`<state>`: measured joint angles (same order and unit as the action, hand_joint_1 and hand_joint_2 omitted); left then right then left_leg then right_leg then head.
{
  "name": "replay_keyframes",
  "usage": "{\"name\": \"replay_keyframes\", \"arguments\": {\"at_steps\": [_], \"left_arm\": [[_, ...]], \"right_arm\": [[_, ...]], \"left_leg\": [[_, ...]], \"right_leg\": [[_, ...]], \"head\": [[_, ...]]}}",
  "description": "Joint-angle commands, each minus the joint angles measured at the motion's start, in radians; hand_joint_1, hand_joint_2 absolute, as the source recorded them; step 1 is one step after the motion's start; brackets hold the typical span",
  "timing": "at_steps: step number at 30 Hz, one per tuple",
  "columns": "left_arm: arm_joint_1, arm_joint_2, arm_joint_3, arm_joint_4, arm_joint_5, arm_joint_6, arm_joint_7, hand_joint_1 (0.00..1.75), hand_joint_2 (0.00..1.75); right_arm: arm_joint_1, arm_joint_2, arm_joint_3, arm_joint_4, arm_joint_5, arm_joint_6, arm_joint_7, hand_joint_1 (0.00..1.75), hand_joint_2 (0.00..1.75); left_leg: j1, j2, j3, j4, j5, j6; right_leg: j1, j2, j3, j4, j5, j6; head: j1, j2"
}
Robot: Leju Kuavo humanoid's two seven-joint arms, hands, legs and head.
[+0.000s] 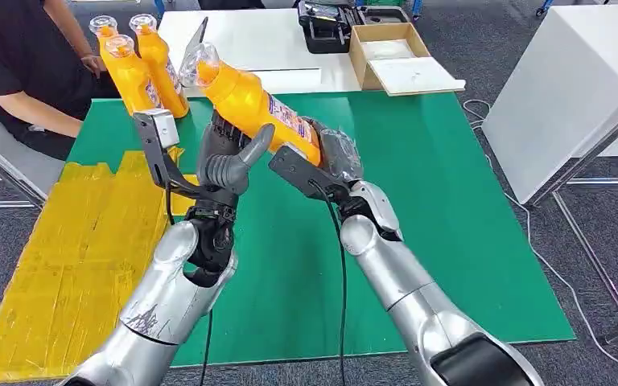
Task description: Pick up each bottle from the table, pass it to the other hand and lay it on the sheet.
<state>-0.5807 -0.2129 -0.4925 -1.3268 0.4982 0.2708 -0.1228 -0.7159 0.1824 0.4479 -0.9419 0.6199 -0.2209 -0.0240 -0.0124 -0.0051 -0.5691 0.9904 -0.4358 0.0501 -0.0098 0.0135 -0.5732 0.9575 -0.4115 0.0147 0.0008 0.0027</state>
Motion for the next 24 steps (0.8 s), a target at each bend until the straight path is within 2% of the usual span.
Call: {"name": "replay_keyframes", "arguments": {"at_steps": [1, 2, 7, 12, 13, 14, 19, 21, 24], "left_arm": [[-0.055, 0.004, -0.073, 0.044, -0.014, 0.013, 0.008, 0.00, 1.75], [-0.060, 0.006, -0.078, 0.051, -0.025, 0.027, 0.009, 0.00, 1.75], [-0.087, 0.015, -0.072, 0.108, -0.093, 0.073, 0.003, 0.00, 1.75], [-0.101, 0.030, -0.034, 0.122, -0.171, 0.109, -0.016, 0.00, 1.75], [-0.100, 0.030, -0.026, 0.121, -0.174, 0.109, -0.015, 0.00, 1.75], [-0.101, 0.033, -0.022, 0.121, -0.174, 0.109, -0.015, 0.00, 1.75], [-0.098, 0.029, -0.018, 0.120, -0.176, 0.108, -0.015, 0.00, 1.75], [-0.097, 0.031, -0.002, 0.115, -0.190, 0.116, -0.021, 0.00, 1.75], [-0.087, 0.036, 0.025, 0.095, -0.194, 0.117, -0.025, 0.00, 1.75]], "right_arm": [[-0.068, 0.030, 0.087, 0.077, 0.030, 0.015, -0.001, 1.75, 1.75], [-0.064, 0.036, 0.104, 0.070, 0.048, 0.026, 0.005, 1.75, 1.75], [-0.028, 0.070, 0.224, 0.037, 0.130, 0.049, 0.015, 1.75, 1.75], [-0.012, 0.088, 0.333, 0.041, 0.176, 0.066, 0.015, 1.75, 1.75], [-0.009, 0.089, 0.346, 0.041, 0.180, 0.069, 0.014, 1.75, 1.75], [-0.003, 0.092, 0.352, 0.041, 0.184, 0.064, 0.017, 1.75, 1.75], [-0.003, 0.087, 0.358, 0.037, 0.183, 0.068, 0.017, 1.75, 1.75], [0.012, 0.089, 0.394, 0.029, 0.192, 0.080, 0.008, 1.75, 1.75], [0.036, 0.091, 0.435, 0.014, 0.188, 0.093, 0.010, 1.75, 1.75]], "left_leg": [[0.000, 0.001, 0.001, 0.000, -0.001, -0.003], [0.000, 0.001, 0.004, 0.002, -0.003, -0.006], [0.001, 0.002, 0.002, 0.000, -0.001, -0.003], [0.001, 0.000, 0.004, 0.001, -0.002, -0.006], [0.001, 0.002, 0.001, 0.000, -0.001, -0.003], [0.001, 0.004, 0.003, 0.000, -0.002, -0.004], [0.001, 0.002, 0.004, 0.000, -0.002, -0.006], [0.001, -0.001, 0.002, 0.000, -0.001, -0.004], [0.001, 0.002, 0.004, -0.001, -0.002, -0.004]], "right_leg": [[0.000, 0.000, 0.001, 0.001, -0.001, -0.001], [0.000, -0.001, 0.003, 0.002, -0.002, -0.002], [0.000, 0.001, 0.001, 0.000, 0.000, -0.001], [0.001, -0.001, 0.003, 0.001, -0.002, -0.002], [0.000, 0.002, 0.001, 0.000, 0.000, -0.001], [0.000, 0.003, 0.002, 0.001, -0.001, -0.002], [0.001, 0.000, 0.004, 0.001, -0.002, -0.002], [0.001, -0.002, 0.002, 0.000, -0.001, -0.001], [0.001, 0.001, 0.003, 0.000, -0.001, -0.002]], "head": [[0.000, 0.000], [0.000, 0.000], [0.000, 0.000], [0.000, 0.000], [0.000, 0.000], [0.000, 0.000], [-0.001, 0.000], [0.000, 0.000], [0.000, 0.000]]}}
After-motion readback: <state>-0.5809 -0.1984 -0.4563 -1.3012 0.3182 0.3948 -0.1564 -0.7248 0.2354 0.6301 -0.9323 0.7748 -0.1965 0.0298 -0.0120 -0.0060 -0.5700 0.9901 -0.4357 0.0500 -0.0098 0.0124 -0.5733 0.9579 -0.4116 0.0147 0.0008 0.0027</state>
